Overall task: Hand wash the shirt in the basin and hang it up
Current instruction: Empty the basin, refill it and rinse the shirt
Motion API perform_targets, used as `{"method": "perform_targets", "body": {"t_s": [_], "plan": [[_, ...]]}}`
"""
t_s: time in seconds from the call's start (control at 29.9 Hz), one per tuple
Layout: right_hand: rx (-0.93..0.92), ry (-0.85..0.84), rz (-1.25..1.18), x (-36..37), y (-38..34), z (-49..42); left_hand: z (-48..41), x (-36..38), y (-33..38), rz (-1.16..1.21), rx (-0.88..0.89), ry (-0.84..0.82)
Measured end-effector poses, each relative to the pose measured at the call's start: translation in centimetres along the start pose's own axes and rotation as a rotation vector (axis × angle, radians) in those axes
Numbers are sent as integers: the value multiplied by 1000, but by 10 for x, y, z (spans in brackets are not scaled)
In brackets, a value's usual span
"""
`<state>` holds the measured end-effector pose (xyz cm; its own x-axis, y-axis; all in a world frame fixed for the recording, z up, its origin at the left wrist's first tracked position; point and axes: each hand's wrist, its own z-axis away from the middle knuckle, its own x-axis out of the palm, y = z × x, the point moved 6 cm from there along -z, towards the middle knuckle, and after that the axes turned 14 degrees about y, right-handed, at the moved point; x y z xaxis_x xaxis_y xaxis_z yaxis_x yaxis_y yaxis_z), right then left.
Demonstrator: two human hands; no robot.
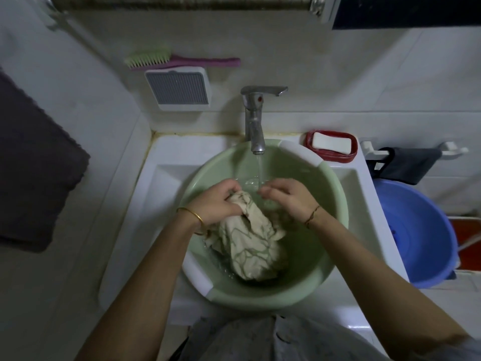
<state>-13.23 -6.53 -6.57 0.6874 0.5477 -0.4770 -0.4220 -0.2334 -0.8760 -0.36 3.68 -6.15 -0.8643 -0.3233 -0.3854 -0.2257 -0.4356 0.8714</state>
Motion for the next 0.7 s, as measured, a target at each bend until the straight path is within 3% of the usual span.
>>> {"method": "perform_targets", "body": {"t_s": [0.1,0.17,0.33,0.47,0.57,0.7], "plan": [[-98,-201,-120,13,-20,8,-1,5,20,-36,100,-4],[-98,-231,-52,15,-20,8,-5,3,22,-62,141,56],[-72,-106,-73,8,-11,3,-7,0,14,-163,162,106],[-88,48,-241,0,-12,3,-4,6,1,-486,138,-77],[-89,138,-381,-9,-15,2,-3,11,-17,-500,42,-167],[-56,222,-342,-18,-2,-1,-8,-1,-20,-521,43,-40]]}}
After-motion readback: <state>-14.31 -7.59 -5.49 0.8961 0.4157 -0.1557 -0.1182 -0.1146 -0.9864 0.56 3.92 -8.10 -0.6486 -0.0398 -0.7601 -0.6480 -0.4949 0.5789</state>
